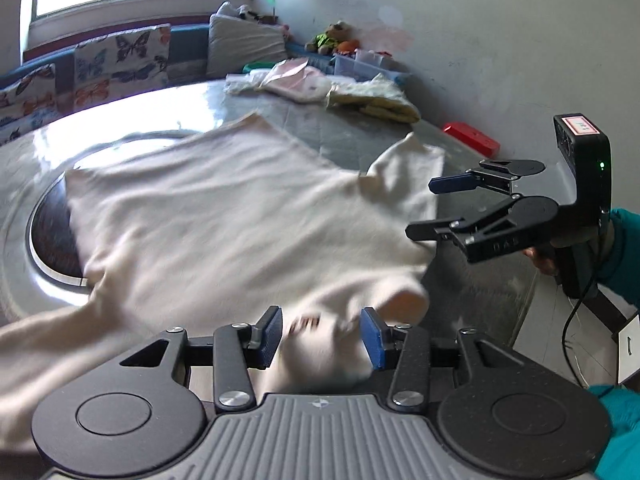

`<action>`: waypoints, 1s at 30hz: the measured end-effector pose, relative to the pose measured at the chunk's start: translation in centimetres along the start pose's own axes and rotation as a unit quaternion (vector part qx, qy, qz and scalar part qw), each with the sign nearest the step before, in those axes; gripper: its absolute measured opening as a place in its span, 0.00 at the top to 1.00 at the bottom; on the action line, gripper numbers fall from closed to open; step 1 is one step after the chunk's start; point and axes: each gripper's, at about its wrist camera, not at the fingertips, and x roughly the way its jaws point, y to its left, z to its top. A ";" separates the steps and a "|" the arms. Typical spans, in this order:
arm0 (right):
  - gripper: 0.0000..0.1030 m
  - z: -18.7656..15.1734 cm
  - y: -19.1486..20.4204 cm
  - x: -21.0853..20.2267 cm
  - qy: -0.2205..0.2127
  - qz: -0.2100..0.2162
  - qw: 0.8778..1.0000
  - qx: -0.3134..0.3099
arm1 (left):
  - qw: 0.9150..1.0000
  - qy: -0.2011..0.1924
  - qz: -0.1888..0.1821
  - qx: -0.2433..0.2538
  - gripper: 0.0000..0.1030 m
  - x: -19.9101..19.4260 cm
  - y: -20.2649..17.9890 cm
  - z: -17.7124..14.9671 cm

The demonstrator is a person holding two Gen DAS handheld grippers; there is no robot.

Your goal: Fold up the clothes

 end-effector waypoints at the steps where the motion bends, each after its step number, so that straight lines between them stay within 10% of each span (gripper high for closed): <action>1: 0.16 -0.2 0.6 0.1 0.005 -0.003 1.000 -0.015 | 1.000 0.005 0.001 0.000 0.55 0.0 0.1 -0.5; 14: 0.12 2.9 4.5 -0.7 -0.032 0.027 0.997 -0.072 | 0.999 -0.021 -0.005 0.028 0.57 -1.0 -0.3 -0.5; 19: 0.13 2.9 6.6 -1.1 -0.038 0.075 0.992 -0.099 | 0.998 -0.019 0.001 0.053 0.74 -0.5 -0.9 -1.0; 30: 0.83 0.9 9.2 -1.0 0.017 0.125 0.983 -0.131 | 0.998 -0.043 -0.001 0.043 0.91 -1.5 -0.2 -1.0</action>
